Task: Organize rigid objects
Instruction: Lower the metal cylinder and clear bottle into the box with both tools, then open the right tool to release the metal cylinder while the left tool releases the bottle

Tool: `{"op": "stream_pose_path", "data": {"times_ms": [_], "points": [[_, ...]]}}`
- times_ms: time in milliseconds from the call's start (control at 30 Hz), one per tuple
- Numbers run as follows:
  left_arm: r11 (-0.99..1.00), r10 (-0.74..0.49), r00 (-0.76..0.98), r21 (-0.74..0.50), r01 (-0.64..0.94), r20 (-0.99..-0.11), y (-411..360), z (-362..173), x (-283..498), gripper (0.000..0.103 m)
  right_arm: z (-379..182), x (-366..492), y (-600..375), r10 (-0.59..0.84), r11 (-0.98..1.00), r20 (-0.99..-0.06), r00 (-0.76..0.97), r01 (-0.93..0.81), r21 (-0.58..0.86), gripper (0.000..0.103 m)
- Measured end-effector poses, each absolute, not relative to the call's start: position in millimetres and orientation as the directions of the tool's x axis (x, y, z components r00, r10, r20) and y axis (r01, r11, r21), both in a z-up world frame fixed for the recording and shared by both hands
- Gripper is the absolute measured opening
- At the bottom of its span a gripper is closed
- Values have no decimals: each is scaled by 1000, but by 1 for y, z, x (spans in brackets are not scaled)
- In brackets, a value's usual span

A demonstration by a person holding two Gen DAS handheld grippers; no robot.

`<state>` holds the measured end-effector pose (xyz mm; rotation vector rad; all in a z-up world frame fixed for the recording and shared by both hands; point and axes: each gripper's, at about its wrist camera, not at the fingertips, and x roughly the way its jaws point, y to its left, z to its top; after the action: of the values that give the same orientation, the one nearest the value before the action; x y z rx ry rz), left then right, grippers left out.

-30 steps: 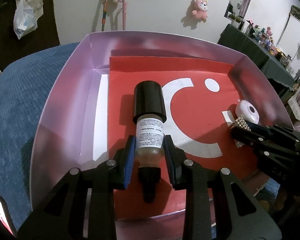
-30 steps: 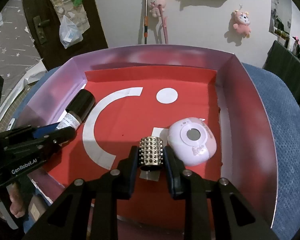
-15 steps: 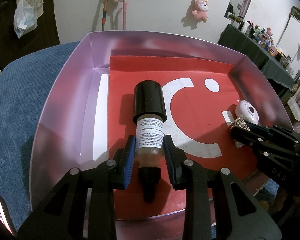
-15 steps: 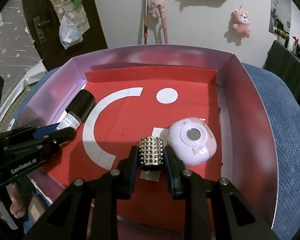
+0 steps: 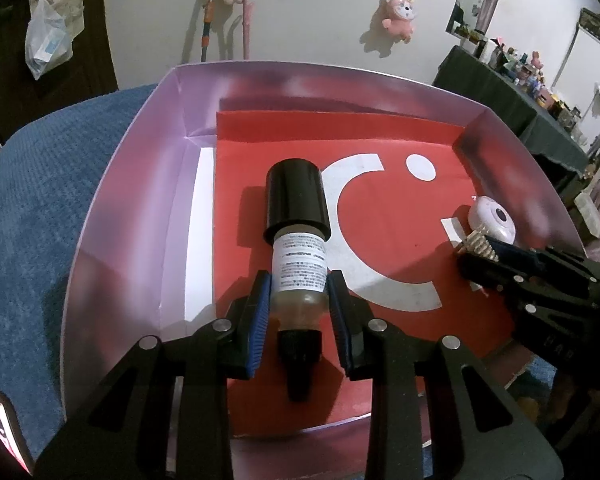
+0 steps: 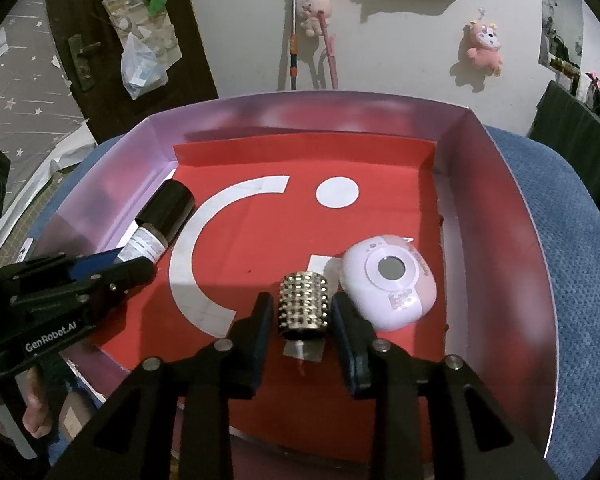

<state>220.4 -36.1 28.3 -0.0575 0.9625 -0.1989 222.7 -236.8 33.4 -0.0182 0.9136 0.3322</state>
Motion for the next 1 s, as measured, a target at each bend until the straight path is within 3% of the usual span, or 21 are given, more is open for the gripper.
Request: {"op": "stream_pose_path", "data": {"times_ms": [400,1000], "points": [[983,-177,572,-118,140,-801,-35,33,213,27,38,211,-237,291,944,-764,575,-305,130,52],[986,-156,606,-90,138,-780,-36,45,200,27,58,185,-245,338,931,-719,607,-327,161,66]]}}
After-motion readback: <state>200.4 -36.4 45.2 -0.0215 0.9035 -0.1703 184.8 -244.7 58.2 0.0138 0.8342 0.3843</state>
